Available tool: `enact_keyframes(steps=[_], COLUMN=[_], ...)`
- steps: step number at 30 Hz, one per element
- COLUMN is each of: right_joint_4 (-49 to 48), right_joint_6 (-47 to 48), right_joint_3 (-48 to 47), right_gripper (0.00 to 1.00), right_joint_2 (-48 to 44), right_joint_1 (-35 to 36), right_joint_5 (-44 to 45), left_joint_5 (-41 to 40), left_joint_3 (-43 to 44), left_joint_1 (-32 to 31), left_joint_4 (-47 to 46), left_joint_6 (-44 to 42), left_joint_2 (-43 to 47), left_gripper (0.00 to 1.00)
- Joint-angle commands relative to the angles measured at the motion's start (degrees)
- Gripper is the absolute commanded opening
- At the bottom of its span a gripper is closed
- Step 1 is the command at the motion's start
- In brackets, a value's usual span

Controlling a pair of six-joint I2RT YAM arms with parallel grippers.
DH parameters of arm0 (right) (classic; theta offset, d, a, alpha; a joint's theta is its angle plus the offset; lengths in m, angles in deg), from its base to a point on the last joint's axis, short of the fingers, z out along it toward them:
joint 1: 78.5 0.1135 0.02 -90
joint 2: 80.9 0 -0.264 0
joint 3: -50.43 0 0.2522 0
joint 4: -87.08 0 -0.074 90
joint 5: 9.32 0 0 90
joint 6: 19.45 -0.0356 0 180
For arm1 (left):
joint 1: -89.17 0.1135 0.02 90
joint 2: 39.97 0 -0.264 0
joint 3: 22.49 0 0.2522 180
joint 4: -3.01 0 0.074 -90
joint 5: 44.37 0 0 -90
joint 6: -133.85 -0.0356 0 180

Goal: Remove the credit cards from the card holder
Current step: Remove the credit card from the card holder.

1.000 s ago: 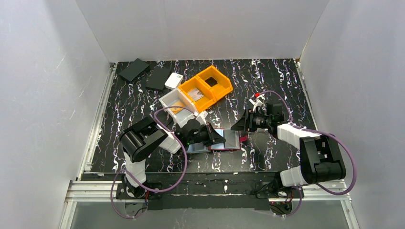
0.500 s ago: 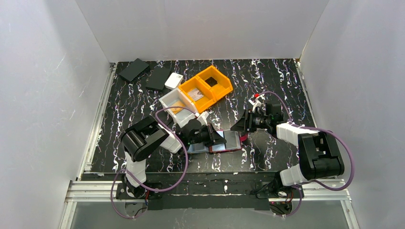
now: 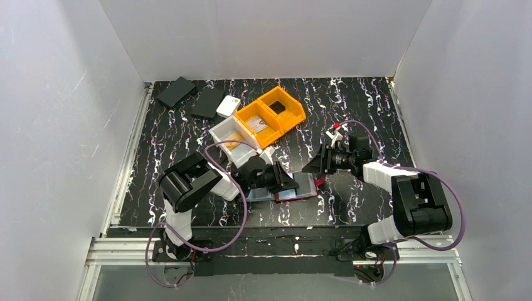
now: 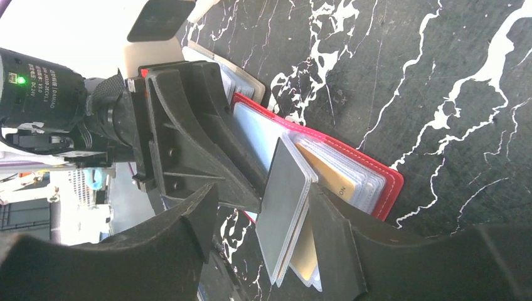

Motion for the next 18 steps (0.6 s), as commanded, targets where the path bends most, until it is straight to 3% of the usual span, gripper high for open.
enact_keyframes(steps=[1, 9, 13, 18], right_joint_4=[0.85, 1.99, 3.00, 4.43], right_joint_6=[0.96, 3.95, 5.09, 7.59], right_joint_3=[-0.63, -0.98, -1.49, -1.67], right_gripper=[0.64, 0.66, 0.66, 0.66], right_joint_2=[-0.06, 1.13, 1.18, -0.91], right_joint_1=[0.64, 0.63, 0.55, 0.40], right_joint_5=[-2.62, -1.35, -0.72, 0.25], left_joint_5=[-1.24, -4.06, -6.12, -9.12], left_joint_3=[2.68, 1.64, 1.50, 2.26], left_joint_1=[-0.15, 0.17, 0.15, 0.15], left_joint_4=[-0.21, 10.08, 16.33, 25.16], left_joint_6=[0.34, -1.67, -4.91, -10.66], left_joint_2=[1.52, 7.03, 12.21, 18.95], left_gripper=[0.23, 0.33, 0.46, 0.47])
